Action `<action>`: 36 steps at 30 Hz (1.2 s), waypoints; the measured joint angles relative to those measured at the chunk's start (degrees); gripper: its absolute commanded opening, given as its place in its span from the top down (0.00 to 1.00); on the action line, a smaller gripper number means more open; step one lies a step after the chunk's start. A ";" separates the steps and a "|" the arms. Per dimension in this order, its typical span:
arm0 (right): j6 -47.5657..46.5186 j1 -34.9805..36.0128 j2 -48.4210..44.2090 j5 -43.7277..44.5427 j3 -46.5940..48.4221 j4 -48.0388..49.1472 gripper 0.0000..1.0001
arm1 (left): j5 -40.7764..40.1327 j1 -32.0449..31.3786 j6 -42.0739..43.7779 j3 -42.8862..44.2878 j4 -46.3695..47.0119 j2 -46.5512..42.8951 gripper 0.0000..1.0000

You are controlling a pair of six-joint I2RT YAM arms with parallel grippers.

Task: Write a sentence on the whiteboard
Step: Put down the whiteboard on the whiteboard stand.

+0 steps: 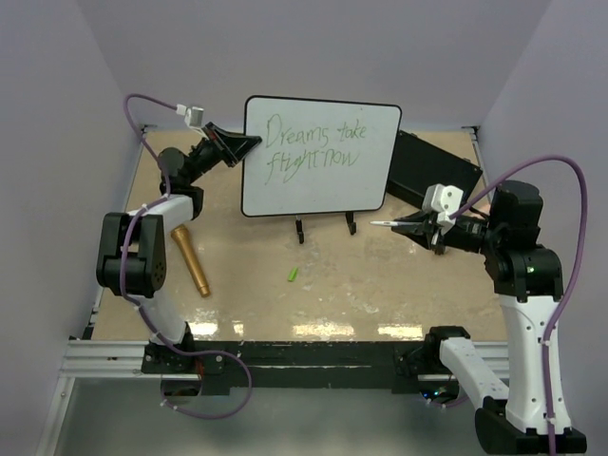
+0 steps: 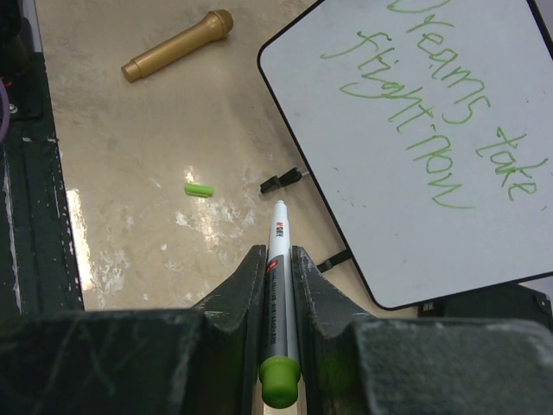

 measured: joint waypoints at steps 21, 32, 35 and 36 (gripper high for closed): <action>0.15 0.00 -0.02 0.00 -0.22 0.52 1.00 | -4.04 -6.47 18.51 10.97 -36.63 -9.86 1.00; 0.46 0.00 -0.09 0.02 -0.96 1.27 1.00 | -8.33 -11.80 25.73 19.37 -51.19 -10.51 1.00; 0.46 0.00 -0.09 0.02 -0.96 1.27 1.00 | -10.23 -14.14 26.77 23.39 -56.28 -10.14 1.00; 0.48 0.00 -0.07 0.02 -0.96 1.27 1.00 | -10.84 -15.13 27.19 25.51 -58.14 -9.73 1.00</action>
